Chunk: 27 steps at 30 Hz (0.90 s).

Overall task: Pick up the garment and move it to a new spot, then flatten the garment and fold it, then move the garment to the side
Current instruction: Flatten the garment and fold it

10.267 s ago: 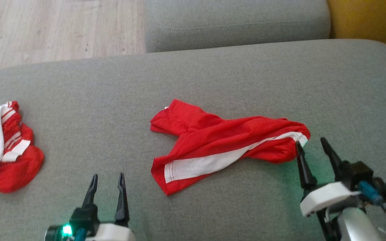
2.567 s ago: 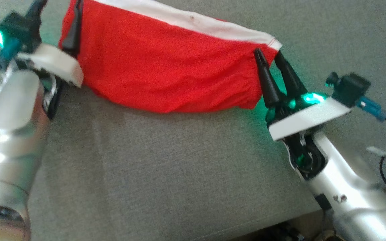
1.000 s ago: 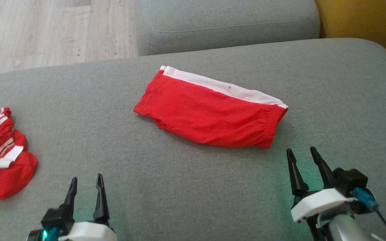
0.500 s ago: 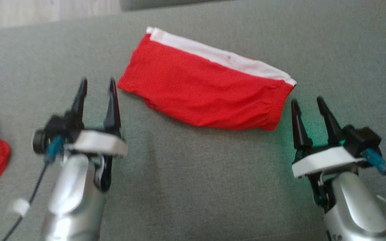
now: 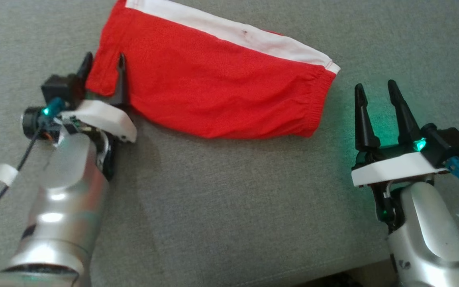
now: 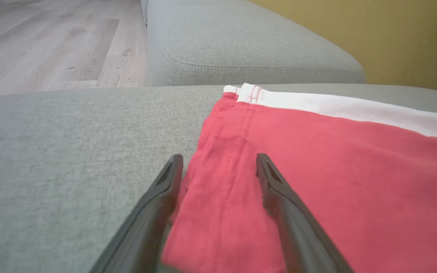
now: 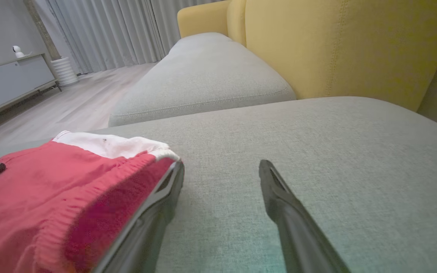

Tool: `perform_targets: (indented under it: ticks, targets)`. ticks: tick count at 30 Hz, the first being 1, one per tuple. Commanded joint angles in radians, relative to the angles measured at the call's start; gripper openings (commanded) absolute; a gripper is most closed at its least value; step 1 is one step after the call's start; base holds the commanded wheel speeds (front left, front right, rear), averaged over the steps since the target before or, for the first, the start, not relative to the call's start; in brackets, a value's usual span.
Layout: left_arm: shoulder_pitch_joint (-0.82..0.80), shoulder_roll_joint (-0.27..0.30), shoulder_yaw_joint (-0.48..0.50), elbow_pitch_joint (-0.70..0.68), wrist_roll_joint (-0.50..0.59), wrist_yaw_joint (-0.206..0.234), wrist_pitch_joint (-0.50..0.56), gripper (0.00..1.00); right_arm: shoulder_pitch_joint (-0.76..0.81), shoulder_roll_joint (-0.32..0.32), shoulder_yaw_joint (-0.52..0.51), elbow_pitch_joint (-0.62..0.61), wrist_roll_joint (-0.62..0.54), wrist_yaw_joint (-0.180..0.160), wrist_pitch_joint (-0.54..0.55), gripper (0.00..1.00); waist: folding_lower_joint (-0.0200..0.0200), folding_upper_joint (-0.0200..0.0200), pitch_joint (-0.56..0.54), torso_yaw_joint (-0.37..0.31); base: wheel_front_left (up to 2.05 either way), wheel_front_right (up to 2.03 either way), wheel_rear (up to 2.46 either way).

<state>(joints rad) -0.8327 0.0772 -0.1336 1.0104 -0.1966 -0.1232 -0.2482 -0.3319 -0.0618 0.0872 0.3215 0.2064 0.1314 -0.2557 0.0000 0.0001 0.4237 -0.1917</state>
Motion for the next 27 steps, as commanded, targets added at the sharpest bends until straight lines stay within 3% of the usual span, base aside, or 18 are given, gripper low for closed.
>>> perform_targets:
  ticks: [1,4,5,7,16,27]
  targets:
    - [-0.004,0.034,0.011,0.032,-0.001,0.007,0.001,1.00,-0.006,0.003,0.013,-0.033,0.003,-0.001,-0.006,1.00,0.0000,-0.0001,0.016,-0.014,0.00,0.00,0.00]
    - [-0.015,0.028,0.000,0.099,-0.001,0.008,0.012,1.00,-0.001,0.004,0.010,-0.032,0.003,-0.001,-0.006,1.00,0.0000,-0.0001,0.014,-0.012,0.00,0.00,0.00]
    - [-0.015,0.023,-0.008,0.119,0.001,0.007,0.018,0.93,-0.001,0.005,0.009,-0.030,0.004,-0.001,-0.006,1.00,0.0000,-0.0001,0.010,-0.009,0.00,0.00,0.00]
    - [-0.014,0.014,-0.020,0.150,-0.001,0.004,0.023,0.00,-0.001,0.006,0.010,-0.027,0.005,-0.001,-0.006,1.00,0.0000,-0.0001,0.002,-0.002,0.00,0.00,0.00]
    - [0.036,-0.014,-0.029,0.145,-0.033,0.014,-0.011,0.00,0.020,0.009,0.003,-0.001,-0.004,-0.001,-0.006,1.00,0.0000,-0.0001,-0.104,0.058,0.00,0.00,0.00]
    - [0.328,-0.026,0.012,-0.096,-0.079,0.079,-0.013,0.00,0.137,0.010,-0.033,0.055,-0.026,-0.001,-0.006,1.00,0.0000,-0.0001,-0.280,0.175,0.00,0.00,0.00]
